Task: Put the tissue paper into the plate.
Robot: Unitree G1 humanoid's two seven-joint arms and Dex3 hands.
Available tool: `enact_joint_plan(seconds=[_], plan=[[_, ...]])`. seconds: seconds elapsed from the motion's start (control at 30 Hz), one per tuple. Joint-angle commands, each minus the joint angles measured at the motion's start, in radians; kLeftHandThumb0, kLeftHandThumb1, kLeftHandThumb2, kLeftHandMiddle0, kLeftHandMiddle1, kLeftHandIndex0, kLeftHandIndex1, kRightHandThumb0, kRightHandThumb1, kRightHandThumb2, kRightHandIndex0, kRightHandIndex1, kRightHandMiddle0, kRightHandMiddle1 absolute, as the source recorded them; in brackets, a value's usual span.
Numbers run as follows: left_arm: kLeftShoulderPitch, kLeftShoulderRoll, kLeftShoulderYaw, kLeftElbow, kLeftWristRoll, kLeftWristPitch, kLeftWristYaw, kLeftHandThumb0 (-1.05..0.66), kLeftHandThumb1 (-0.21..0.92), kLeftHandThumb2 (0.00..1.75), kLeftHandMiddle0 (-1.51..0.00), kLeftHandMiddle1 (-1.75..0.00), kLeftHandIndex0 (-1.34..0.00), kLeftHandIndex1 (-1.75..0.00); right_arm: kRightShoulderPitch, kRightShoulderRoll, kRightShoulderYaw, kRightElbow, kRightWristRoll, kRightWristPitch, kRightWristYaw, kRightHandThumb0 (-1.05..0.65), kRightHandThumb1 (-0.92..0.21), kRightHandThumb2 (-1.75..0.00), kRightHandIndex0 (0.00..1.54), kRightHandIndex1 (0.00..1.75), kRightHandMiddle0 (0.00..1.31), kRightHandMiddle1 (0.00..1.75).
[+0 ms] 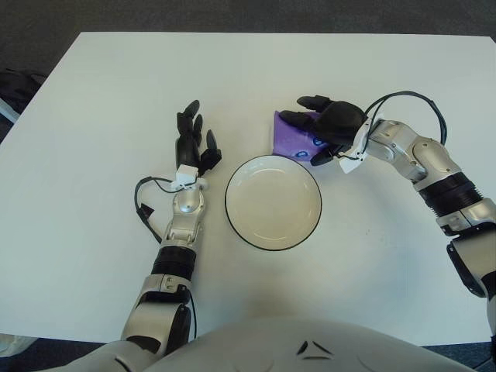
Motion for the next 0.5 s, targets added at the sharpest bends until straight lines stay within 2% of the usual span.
enact_joint_plan(seconds=[0.0,0.47], plan=[[0.104,-0.021,-0.013,0.074,0.015,0.018,0.005,-0.72,0.92,0.79,-0.39,0.0,0.0,-0.78,0.029,-0.023,0.028,0.001,-0.018,-0.01,0.049,-1.05,-0.92,-0.48,0.0,0.0,0.0,0.0],[0.107,-0.021,-0.011,0.064,0.011,0.02,0.002,-0.71,0.92,0.79,-0.39,0.0,0.0,-0.76,0.039,-0.047,0.044,-0.024,-0.032,-0.013,0.074,-1.05,-0.92,-0.45,0.0,0.0,0.0,0.0]])
